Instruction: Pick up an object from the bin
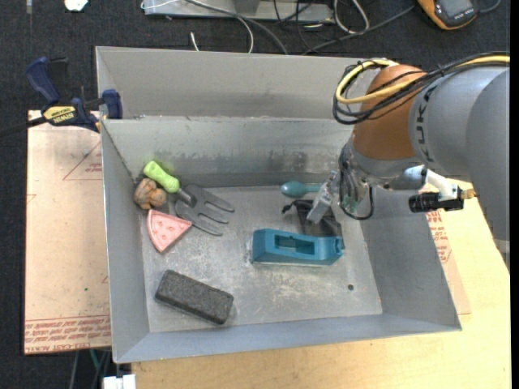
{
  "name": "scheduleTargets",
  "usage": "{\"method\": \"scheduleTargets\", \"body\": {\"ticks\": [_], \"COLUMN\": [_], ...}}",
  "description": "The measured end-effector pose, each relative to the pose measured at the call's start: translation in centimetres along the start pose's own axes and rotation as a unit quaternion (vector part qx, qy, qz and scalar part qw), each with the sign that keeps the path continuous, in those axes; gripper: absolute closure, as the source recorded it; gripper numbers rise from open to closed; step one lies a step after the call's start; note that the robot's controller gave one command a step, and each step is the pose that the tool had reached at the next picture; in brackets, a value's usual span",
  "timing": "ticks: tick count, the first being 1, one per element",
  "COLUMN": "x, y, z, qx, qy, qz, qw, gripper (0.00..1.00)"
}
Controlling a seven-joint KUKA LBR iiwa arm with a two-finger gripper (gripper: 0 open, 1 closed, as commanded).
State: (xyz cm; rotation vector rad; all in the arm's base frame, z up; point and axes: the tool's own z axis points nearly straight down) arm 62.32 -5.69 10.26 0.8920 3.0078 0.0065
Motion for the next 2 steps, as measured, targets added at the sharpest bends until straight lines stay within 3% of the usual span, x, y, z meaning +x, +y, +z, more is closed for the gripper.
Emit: {"method": "scheduleTargets", "body": {"ticks": [1, 2], "x": [-0.1, -0.2], "y": [0.1, 0.2], "z": [-4.5, -6.9], "qx": [-0.001, -0.002], "qy": [-0.0017, -0.0032], "qz": [0.0, -0.001], "qw": [1.0, 1.0], "gripper": [1.0, 1.0]}}
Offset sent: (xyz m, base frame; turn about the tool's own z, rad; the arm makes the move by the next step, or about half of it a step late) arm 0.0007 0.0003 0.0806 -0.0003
